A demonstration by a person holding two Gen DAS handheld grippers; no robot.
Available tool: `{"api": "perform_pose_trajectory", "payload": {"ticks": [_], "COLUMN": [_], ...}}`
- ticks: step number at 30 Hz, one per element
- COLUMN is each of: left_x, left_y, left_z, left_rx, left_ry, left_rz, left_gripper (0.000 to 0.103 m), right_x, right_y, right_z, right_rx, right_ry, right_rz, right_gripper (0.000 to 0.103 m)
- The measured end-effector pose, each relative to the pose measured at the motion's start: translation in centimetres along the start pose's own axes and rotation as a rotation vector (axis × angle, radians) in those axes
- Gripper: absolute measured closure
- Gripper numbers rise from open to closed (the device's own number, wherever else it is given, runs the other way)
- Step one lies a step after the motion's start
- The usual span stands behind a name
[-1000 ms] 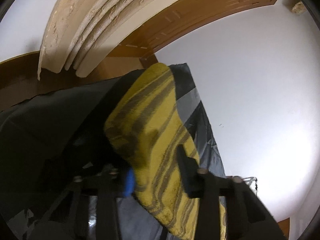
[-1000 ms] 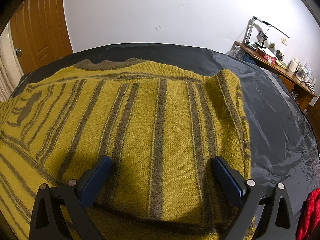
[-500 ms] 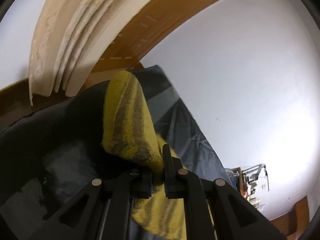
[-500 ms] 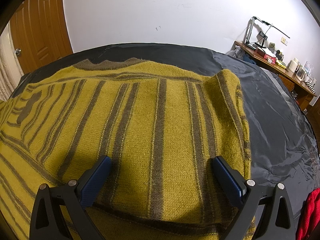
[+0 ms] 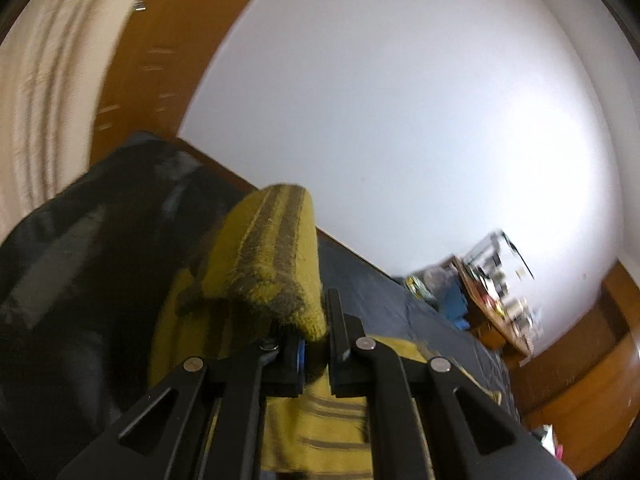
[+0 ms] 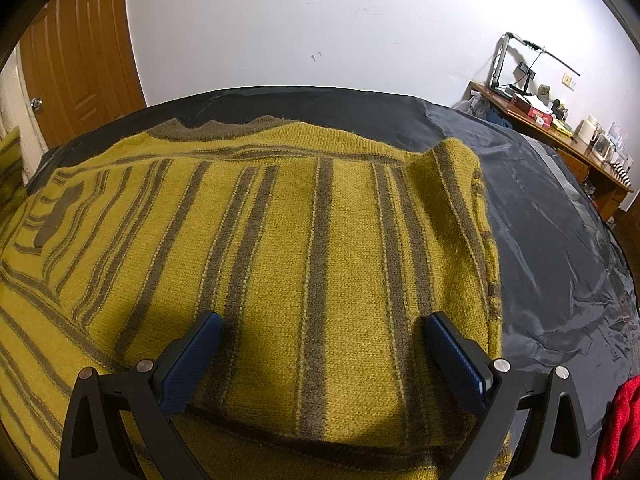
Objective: Fold clothes
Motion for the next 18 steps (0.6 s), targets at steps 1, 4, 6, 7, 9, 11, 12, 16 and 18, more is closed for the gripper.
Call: {"api": "perform_pose_trajectory", "payload": {"ticks": [1,4,6,7,9,11,12,16,18], "left_x": [0.3,1.5,2.3,2.7,3.5,4.2,4.6,6.7,7.5], "left_y": [-0.2,-0.8,-1.2,-1.4,-1.7,-2.2,-2.6,-5.2,-6.9], "left_z": [1.2,4.9,7.7,9.0,11.8,14.6,15.8,20.7,22.4], "left_rx": [0.02,0.08,0.13,0.155,0.205,0.254,0.28,0.412,0.441], "left_ry": [-0.015,-0.068,-0.113,-0.137,-0.183,-0.22,-0.233,-0.241,-0.26], "left_rz": [-0.008,-0.031,-0.049,-0.058,-0.076,-0.096,-0.106,-0.164,-0.207], "left_gripper": [0.094,0.094,0.094,0.094,0.094,0.094,0.094,0.094,0.094], "right_x": [0.0,0.0,0.0,0.0,0.0,0.0,0.0,0.0,0.0], "right_y": [0.0,0.0,0.0,0.0,0.0,0.0,0.0,0.0,0.0], "right_z": [0.0,0.0,0.0,0.0,0.0,0.0,0.0,0.0,-0.1], "right_rx": [0.0,0.001,0.001,0.001,0.002,0.002,0.002,0.002,0.003], "right_ry": [0.0,0.0,0.0,0.0,0.0,0.0,0.0,0.001,0.001], "right_rz": [0.0,0.0,0.0,0.0,0.0,0.0,0.0,0.0,0.0], "right_gripper": [0.001,0.001,0.001,0.001,0.001,0.001,0.001,0.001,0.001]}}
Point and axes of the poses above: each gripper's, at about its wrist camera, not at the fingertips, and x roughly the way its jaws point, z to its right, y to its top, the point moved 3 cm from there along x, roughly the way its jaws point, and after that the axes turned 15 degrees about x, right-handed, at the moved point
